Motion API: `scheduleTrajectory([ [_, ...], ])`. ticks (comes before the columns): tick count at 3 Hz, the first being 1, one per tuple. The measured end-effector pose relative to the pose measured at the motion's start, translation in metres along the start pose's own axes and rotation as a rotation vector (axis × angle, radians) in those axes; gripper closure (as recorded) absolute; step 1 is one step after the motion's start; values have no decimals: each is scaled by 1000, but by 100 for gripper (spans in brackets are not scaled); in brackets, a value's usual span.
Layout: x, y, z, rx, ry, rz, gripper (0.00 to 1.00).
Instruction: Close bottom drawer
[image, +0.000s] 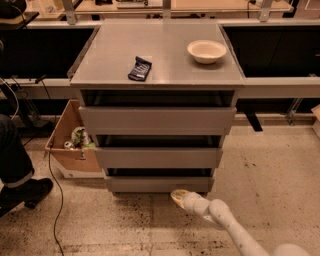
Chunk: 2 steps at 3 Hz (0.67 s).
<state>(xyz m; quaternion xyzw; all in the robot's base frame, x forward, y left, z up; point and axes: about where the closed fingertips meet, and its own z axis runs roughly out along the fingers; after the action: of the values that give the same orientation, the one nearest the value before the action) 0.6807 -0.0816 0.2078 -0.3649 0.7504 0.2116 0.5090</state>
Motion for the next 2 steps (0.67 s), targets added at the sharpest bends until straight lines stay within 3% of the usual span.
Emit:
scheduleTrajectory([
  [1, 1, -27, -95, 14, 112, 58, 100],
  [2, -15, 32, -142, -143, 192, 233, 97],
])
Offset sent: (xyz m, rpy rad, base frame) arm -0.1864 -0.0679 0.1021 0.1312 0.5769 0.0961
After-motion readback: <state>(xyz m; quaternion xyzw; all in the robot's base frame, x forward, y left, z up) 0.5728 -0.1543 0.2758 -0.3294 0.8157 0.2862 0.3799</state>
